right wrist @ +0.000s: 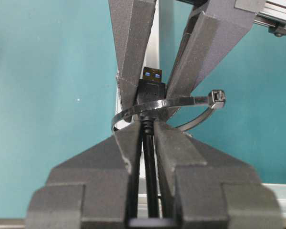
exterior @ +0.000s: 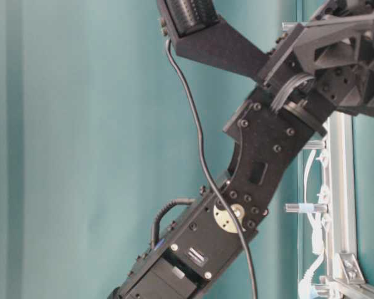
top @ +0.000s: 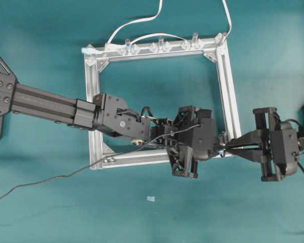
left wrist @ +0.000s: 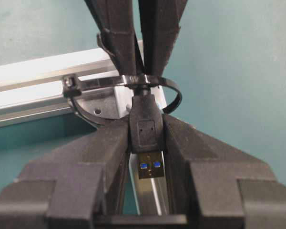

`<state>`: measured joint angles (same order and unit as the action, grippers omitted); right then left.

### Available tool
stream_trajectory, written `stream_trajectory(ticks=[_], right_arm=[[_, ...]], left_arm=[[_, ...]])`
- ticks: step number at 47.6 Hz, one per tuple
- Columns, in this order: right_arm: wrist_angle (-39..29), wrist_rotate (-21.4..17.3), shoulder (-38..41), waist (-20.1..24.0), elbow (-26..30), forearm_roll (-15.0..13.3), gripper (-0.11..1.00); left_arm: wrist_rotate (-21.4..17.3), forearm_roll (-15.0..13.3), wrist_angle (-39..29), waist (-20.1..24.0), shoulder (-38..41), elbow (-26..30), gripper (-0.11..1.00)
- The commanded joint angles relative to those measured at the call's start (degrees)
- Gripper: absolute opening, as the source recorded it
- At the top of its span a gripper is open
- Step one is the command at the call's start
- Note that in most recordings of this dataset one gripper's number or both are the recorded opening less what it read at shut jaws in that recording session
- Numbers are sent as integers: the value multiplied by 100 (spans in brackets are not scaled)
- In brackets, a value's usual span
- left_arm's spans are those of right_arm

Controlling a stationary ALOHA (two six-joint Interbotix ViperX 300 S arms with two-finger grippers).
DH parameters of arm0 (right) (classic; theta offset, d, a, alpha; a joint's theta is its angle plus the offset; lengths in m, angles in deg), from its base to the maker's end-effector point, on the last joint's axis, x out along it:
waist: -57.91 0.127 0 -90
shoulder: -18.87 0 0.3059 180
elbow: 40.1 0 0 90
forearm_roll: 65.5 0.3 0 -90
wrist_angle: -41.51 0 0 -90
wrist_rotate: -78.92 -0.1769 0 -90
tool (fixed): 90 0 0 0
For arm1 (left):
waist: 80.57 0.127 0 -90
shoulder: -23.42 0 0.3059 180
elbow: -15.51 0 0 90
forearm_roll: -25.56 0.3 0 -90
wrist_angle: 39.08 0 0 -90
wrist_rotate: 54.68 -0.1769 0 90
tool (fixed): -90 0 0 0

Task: Insert the wire through the string loop located on the right side.
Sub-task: 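Move the left gripper over and grasp the plug past the loop, then open the right gripper and pull the plug leftward with the left gripper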

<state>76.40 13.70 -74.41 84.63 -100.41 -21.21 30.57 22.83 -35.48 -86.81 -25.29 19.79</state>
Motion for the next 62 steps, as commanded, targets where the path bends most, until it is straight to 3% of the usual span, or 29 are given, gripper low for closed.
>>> stream_trajectory(ticks=[1,14,35,38,45,50,62], right_arm=[[18,9,-35,-18,53,-9,12],[-26,35,-35,-18,18,-167,12],[-53,-18,-44,-18,-62,-158,12],[-9,-35,-44,-26,-70,-88,24],[97,-35,-35,-35,-114,44,68],[97,-35,-35,-35,-158,53,92],[88,-44,-35,-35,-123,53,93]], left_arm=[[-79,26,-62,-88,-229,62,20],[-70,26,-70,-97,-229,70,20],[-62,18,-97,-132,-299,-18,20],[-62,26,-97,-132,-299,-18,20],[-62,26,-97,-132,-308,-35,20],[-62,26,-97,-132,-325,-53,20],[-62,26,-264,-149,-545,-246,20]])
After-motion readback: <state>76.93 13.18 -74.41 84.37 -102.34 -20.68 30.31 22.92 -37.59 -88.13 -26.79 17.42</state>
